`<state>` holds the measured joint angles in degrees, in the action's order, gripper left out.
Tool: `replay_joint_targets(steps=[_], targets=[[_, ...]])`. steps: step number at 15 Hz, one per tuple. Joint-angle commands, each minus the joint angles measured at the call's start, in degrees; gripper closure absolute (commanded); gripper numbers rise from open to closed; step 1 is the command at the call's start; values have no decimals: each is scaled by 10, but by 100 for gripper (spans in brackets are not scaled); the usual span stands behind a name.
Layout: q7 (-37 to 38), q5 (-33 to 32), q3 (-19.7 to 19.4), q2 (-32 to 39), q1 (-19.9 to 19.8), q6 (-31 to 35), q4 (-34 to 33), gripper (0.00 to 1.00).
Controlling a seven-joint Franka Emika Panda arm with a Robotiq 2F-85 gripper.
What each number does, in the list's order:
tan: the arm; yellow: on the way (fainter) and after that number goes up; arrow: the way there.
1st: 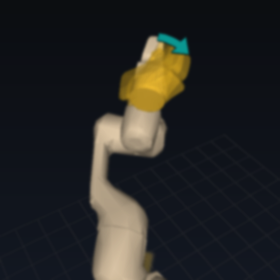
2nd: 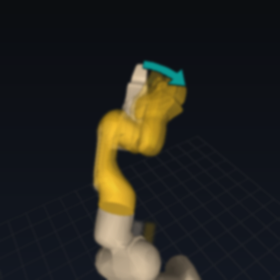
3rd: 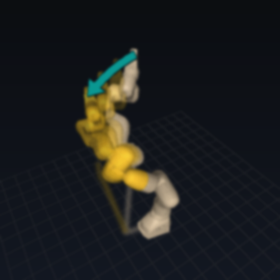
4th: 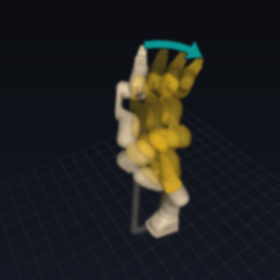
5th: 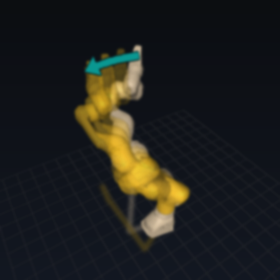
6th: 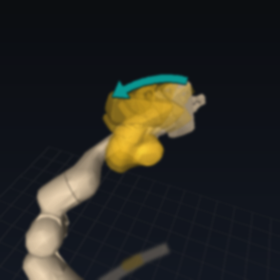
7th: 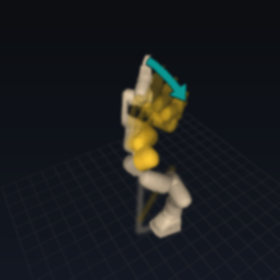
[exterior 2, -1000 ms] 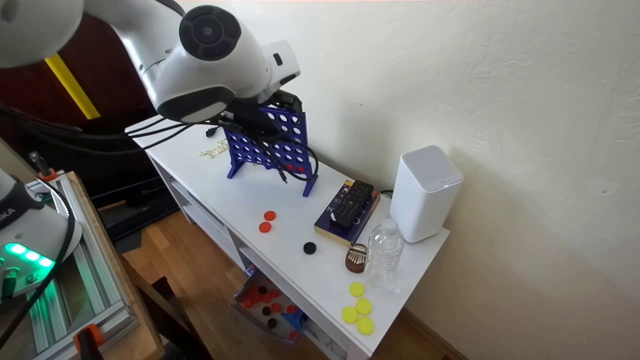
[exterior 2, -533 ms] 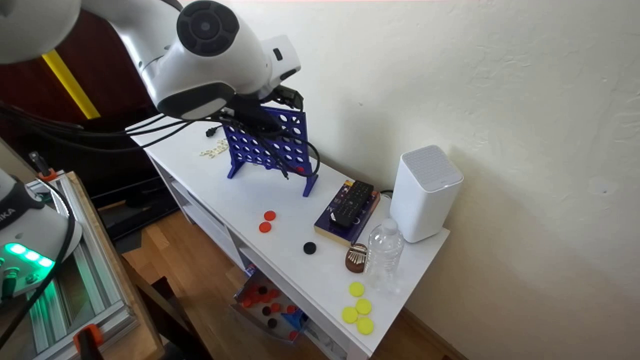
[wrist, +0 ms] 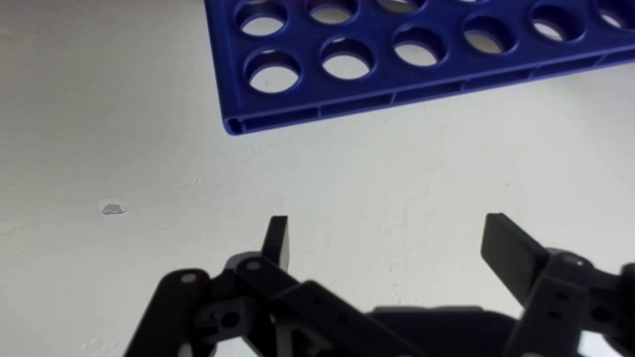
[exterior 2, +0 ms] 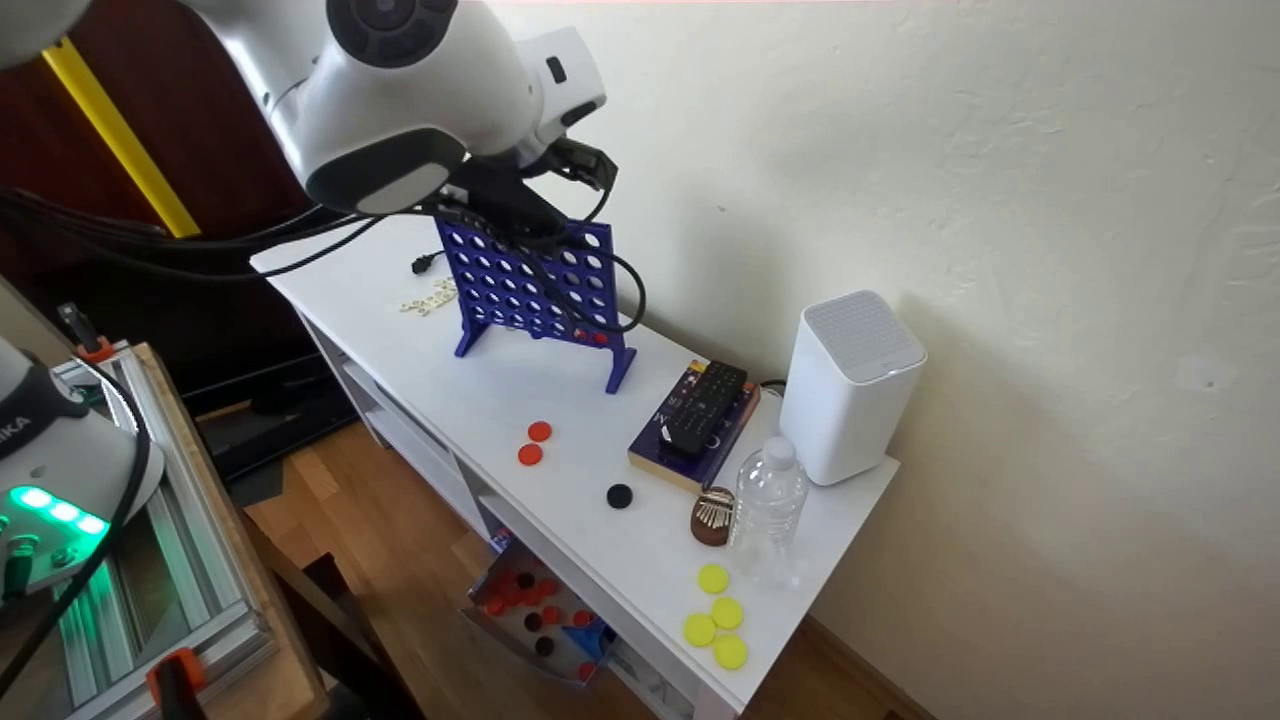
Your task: Put one orange ring inside the blue gameboard.
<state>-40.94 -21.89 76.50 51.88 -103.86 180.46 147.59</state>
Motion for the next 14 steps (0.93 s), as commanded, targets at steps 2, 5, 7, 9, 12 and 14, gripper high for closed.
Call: replay_joint_targets(steps=[2, 5, 7, 9, 12, 14], targets=[[51, -10, 42, -69, -52, 5, 23, 0], [79, -7, 74, -114, -95, 5, 36, 0], [95, -9, 99, -132, -131, -18, 42, 0], [109, -11, 126, -153, -169, -44, 46, 0], [120, -14, 166, -171, -224, -97, 49, 0], [118, -16, 197, -170, -261, -150, 44, 0]])
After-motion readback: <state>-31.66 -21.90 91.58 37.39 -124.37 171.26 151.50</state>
